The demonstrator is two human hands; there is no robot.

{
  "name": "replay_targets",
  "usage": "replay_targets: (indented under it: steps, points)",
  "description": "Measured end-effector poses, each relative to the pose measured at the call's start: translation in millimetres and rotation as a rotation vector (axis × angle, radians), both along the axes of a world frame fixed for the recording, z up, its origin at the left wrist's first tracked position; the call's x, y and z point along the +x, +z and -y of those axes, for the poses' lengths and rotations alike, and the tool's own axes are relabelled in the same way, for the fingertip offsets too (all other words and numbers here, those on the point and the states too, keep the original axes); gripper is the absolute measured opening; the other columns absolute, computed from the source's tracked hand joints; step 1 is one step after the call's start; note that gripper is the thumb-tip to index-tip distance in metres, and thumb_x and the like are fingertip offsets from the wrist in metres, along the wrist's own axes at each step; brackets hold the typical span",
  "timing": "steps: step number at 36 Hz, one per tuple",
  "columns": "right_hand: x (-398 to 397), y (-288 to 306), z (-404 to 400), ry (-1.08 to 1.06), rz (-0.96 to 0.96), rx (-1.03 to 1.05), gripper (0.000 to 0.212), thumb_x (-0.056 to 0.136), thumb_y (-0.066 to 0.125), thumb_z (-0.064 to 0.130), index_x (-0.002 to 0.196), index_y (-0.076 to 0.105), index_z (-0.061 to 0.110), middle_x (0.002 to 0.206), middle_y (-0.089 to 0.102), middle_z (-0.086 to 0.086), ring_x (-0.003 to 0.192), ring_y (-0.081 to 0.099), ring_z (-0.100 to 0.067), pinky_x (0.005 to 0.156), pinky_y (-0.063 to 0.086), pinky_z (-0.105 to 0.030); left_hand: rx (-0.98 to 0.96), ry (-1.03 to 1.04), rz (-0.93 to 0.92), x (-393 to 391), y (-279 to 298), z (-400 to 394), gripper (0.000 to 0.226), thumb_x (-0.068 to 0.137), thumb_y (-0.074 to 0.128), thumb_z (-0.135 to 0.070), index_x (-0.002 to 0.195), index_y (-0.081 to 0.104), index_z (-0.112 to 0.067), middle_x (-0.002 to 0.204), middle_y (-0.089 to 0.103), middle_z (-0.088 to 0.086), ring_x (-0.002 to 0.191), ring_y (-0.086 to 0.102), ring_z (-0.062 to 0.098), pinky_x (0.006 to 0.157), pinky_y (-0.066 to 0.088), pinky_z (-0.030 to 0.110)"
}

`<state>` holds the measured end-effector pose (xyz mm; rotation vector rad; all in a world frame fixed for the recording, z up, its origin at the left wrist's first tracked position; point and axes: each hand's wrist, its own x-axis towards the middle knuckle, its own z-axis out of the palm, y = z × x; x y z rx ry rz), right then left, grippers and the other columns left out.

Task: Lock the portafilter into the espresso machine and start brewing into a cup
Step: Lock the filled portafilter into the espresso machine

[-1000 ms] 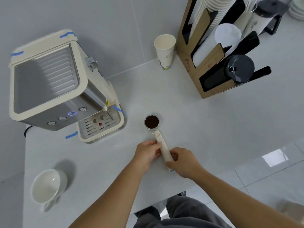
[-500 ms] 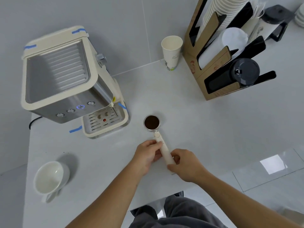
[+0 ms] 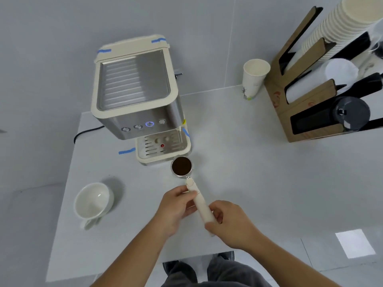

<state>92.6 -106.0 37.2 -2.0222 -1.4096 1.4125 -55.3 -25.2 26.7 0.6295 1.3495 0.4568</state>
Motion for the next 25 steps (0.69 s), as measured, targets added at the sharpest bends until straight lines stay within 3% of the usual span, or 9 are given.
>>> replay_targets:
  steps: [2, 11, 16, 20, 25]
  points:
    - [-10.0, 1.8, -2.8, 0.015, -0.028, -0.001, 0.021, 0.080, 0.069, 0.025, 0.100, 0.064, 0.021, 0.076, 0.058, 0.010, 0.056, 0.060, 0.004, 0.050, 0.045, -0.013, 0.001, 0.021, 0.009, -12.4, 1.8, 0.6, 0.017, 0.088, 0.064, -0.005, 0.104, 0.070, -0.005, 0.096, 0.074, 0.013, 0.088, 0.073, 0.024, 0.076, 0.058, 0.032]
    - [-49.3, 6.0, -12.8, -0.002, -0.164, -0.045, 0.024, 0.082, 0.071, 0.027, 0.105, 0.067, 0.022, 0.096, 0.066, 0.008, 0.065, 0.066, 0.004, 0.056, 0.051, -0.011, 0.055, 0.033, -0.001, -57.6, 13.3, -4.1, 0.017, 0.089, 0.065, -0.007, 0.104, 0.070, -0.006, 0.107, 0.072, 0.018, 0.089, 0.073, 0.023, 0.072, 0.059, 0.029]
    - [-68.1, 6.5, -22.8, 0.012, -0.253, -0.093, 0.027, 0.081, 0.066, 0.033, 0.107, 0.070, 0.026, 0.095, 0.073, 0.002, 0.077, 0.068, -0.011, 0.073, 0.062, -0.032, 0.065, 0.026, 0.001, -77.6, 18.8, -9.7, 0.018, 0.089, 0.064, -0.005, 0.106, 0.070, -0.004, 0.108, 0.073, 0.016, 0.095, 0.073, 0.026, 0.075, 0.060, 0.031]
    - [-78.5, 8.1, -33.0, -0.006, -0.361, -0.197, 0.034, 0.076, 0.071, 0.029, 0.110, 0.069, 0.025, 0.097, 0.075, -0.003, 0.091, 0.072, -0.023, 0.082, 0.061, -0.042, 0.072, 0.016, 0.008, -93.1, 21.2, -14.2, 0.018, 0.088, 0.064, -0.003, 0.104, 0.072, -0.005, 0.109, 0.073, 0.017, 0.096, 0.072, 0.026, 0.075, 0.060, 0.031]
    - [-89.6, 14.5, -44.7, -0.015, -0.499, -0.310, 0.034, 0.082, 0.073, 0.008, 0.114, 0.065, 0.011, 0.103, 0.073, -0.012, 0.091, 0.072, -0.020, 0.070, 0.060, -0.031, 0.086, -0.025, 0.006, -109.5, 22.2, -20.6, 0.019, 0.086, 0.066, -0.001, 0.103, 0.073, -0.007, 0.104, 0.075, 0.013, 0.092, 0.074, 0.024, 0.077, 0.060, 0.029]
